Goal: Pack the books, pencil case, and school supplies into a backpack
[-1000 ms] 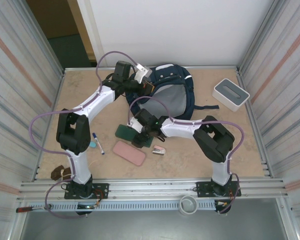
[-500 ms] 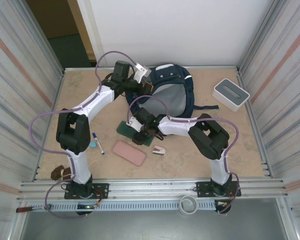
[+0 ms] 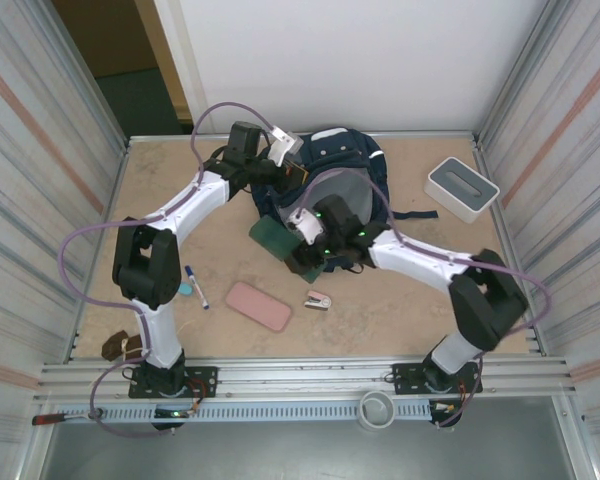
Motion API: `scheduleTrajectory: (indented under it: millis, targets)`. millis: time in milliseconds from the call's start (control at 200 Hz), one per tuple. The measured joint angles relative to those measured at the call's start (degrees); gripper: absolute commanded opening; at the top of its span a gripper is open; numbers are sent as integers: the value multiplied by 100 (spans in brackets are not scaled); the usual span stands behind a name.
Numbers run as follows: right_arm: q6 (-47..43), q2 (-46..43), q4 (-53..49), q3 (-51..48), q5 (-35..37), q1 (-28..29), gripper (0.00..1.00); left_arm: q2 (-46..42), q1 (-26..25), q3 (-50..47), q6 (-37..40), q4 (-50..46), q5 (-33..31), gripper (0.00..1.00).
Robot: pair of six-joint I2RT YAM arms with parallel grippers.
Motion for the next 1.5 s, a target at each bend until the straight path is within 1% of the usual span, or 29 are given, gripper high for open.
scheduleTrajectory:
  millis: [110, 195, 366, 481, 556, 716, 912, 1027, 1132, 1217, 1298, 1433, 1503]
  targets:
    - [271, -562, 15, -369, -382, -411, 51, 0, 0, 2, -101, 24, -4, 0]
    - [437, -802, -118, -568, -514, -881, 49, 4, 2, 46, -205, 24, -4, 0]
    - [800, -815, -509, -597, -433, -1808, 48, 7, 7, 240, -409, 22, 15, 0]
    - [1128, -610, -719, -380, -284, -2081, 47, 22, 15, 422, -560, 11, 81, 0]
    - [1379, -302, -787, -17, -208, -2081, 47, 87, 15, 616, -680, -2, 164, 0]
    - [1895, 487, -776, 855, -87, -2048, 50, 323, 15, 1058, -942, -46, 328, 0]
    - [2546, 1307, -566, 1252, 142, -1954, 53, 531, 15, 1401, -1161, -79, 435, 0]
    - [2763, 1862, -409, 1613, 404, -1766, 58, 564, 15, 1434, -1276, -92, 457, 0]
    - [2907, 2251, -98, 1947, 575, -1589, 68, 584, 15, 1451, -1340, -63, 476, 0]
    - [2962, 2317, 109, 1965, 702, -1502, 77, 584, 15, 1451, -1386, -26, 483, 0]
    - [2979, 2275, 409, 1895, 791, -1475, 80, 584, 15, 1451, -1397, -22, 496, 0]
    - [2970, 1884, 802, 1309, 855, -1482, 84, 584, 15, 1451, -1399, -11, 509, 0]
    - [2968, 1593, 863, 903, 879, -1482, 82, 586, 15, 1445, -1412, -4, 516, 0]
